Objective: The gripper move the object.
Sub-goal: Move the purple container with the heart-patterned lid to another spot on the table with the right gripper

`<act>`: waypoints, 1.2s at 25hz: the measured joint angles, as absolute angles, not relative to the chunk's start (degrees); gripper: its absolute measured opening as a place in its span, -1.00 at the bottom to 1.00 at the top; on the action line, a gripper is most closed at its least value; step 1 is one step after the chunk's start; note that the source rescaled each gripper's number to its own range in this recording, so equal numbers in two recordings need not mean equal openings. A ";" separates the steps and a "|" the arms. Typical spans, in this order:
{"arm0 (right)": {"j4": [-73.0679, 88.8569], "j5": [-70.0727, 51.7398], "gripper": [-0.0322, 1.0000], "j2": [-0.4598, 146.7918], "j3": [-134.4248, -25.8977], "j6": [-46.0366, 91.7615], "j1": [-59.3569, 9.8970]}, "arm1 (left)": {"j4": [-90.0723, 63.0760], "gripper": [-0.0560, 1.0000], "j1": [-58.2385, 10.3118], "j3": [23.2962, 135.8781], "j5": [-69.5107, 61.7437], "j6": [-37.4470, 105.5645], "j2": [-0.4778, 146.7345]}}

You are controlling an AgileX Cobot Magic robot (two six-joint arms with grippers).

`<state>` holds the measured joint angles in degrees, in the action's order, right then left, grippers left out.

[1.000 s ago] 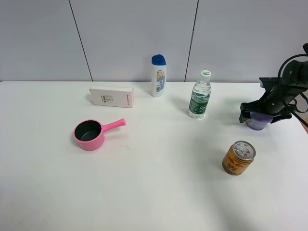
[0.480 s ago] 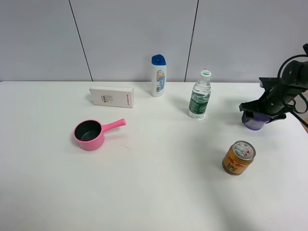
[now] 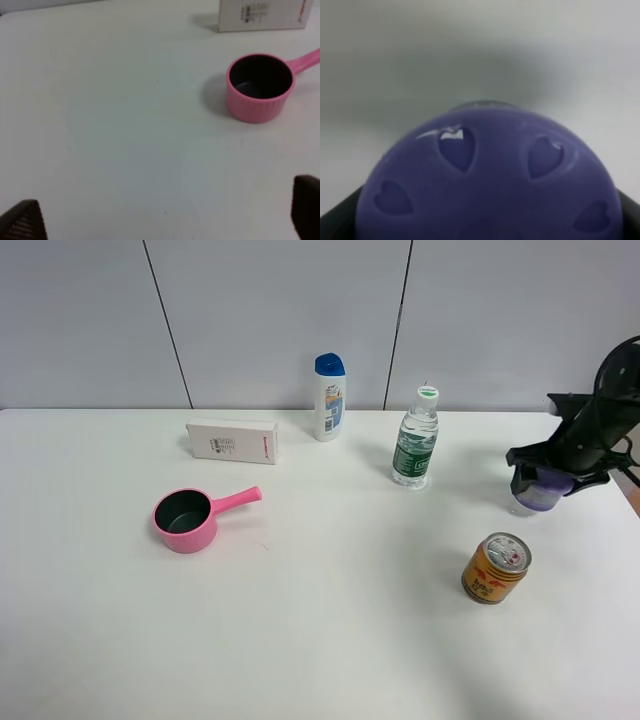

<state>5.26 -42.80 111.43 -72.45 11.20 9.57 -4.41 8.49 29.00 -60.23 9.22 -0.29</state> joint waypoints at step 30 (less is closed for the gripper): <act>9.31 -51.22 -0.92 85.95 -72.45 15.05 -25.12 | -4.41 1.00 8.49 29.00 -60.23 9.22 -0.29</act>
